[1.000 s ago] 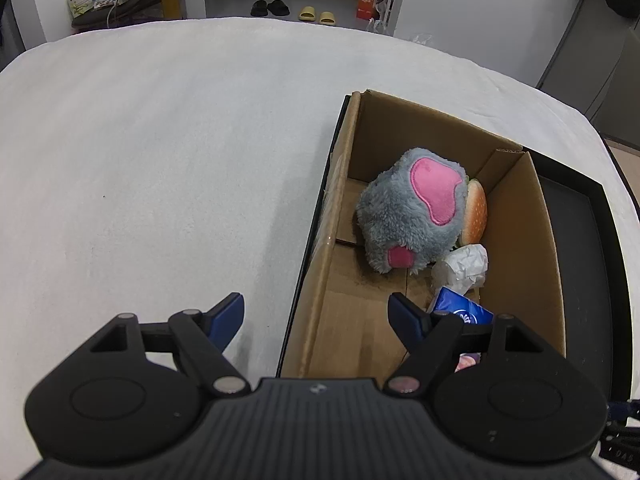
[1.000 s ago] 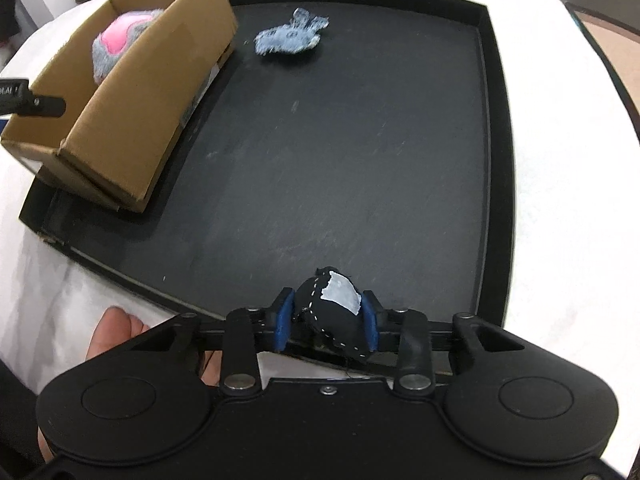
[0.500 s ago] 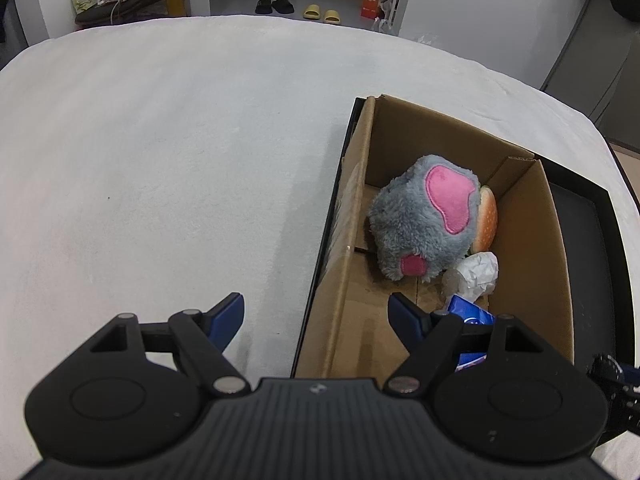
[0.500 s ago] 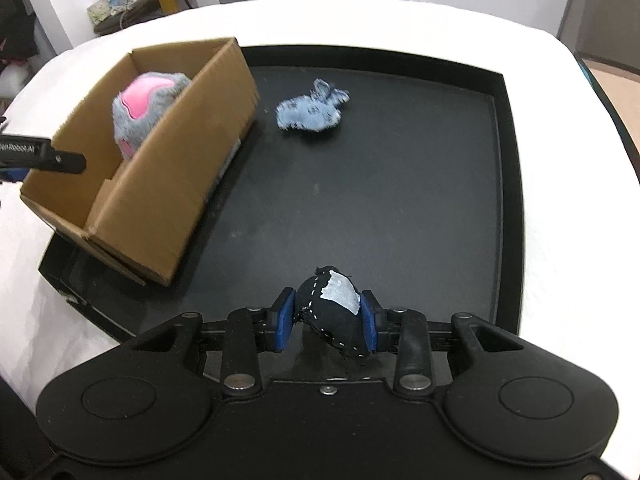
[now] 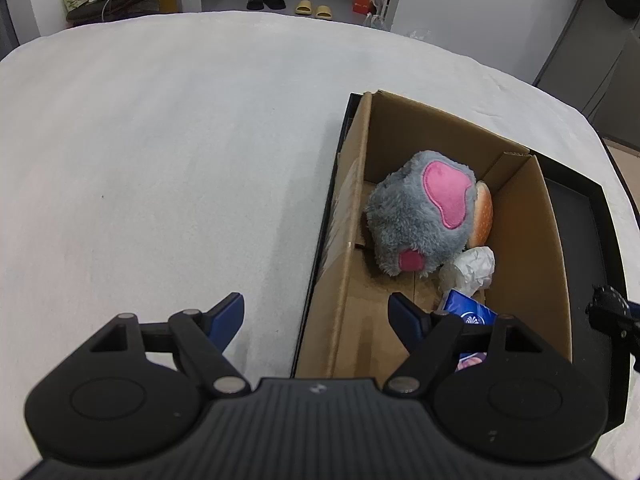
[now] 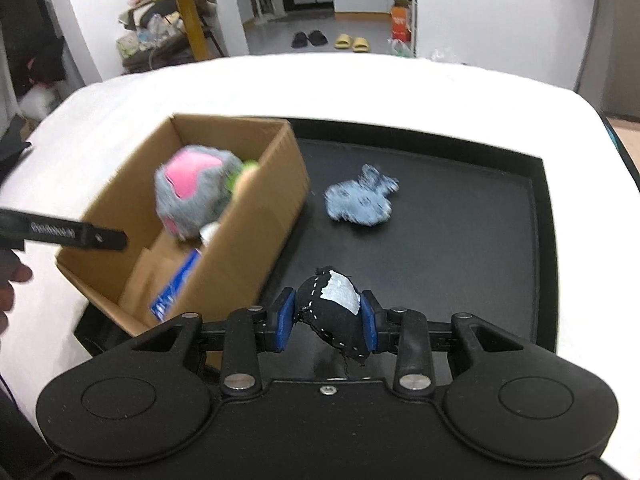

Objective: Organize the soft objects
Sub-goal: 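Carry the black-and-white cloth with the right tool into the box and release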

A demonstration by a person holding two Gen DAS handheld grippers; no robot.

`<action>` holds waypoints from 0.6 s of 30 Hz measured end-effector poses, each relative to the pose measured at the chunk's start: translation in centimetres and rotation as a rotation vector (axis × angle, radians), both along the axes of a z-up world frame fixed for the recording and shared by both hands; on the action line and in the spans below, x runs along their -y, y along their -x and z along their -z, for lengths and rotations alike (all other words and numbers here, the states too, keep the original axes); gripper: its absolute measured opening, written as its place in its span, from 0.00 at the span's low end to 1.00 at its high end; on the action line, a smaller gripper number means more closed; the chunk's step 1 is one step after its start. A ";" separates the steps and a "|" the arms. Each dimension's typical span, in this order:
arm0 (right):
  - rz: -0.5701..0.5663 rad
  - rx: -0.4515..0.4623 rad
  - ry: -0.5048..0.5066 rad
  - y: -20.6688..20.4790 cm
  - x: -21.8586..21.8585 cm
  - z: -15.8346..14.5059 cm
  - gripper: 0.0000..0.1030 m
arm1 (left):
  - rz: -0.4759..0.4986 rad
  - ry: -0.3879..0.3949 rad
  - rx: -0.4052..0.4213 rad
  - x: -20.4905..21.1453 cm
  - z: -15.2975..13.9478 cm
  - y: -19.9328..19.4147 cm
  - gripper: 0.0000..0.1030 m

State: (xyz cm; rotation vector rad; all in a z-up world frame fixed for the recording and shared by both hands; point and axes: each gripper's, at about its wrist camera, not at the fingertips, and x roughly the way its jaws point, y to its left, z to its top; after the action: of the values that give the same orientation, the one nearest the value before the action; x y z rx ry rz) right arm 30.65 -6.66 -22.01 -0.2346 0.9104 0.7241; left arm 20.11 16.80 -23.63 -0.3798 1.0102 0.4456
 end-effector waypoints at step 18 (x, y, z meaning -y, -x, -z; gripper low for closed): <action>-0.074 0.049 -0.078 0.9 -6.9 -2.8 0.34 | 0.008 0.074 0.057 -0.4 -0.5 1.9 0.67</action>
State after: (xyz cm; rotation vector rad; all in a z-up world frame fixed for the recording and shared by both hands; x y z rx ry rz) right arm 29.77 0.24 -19.19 -0.2171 0.8291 0.8174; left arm 18.23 17.20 -23.13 -0.4519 0.9746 0.3886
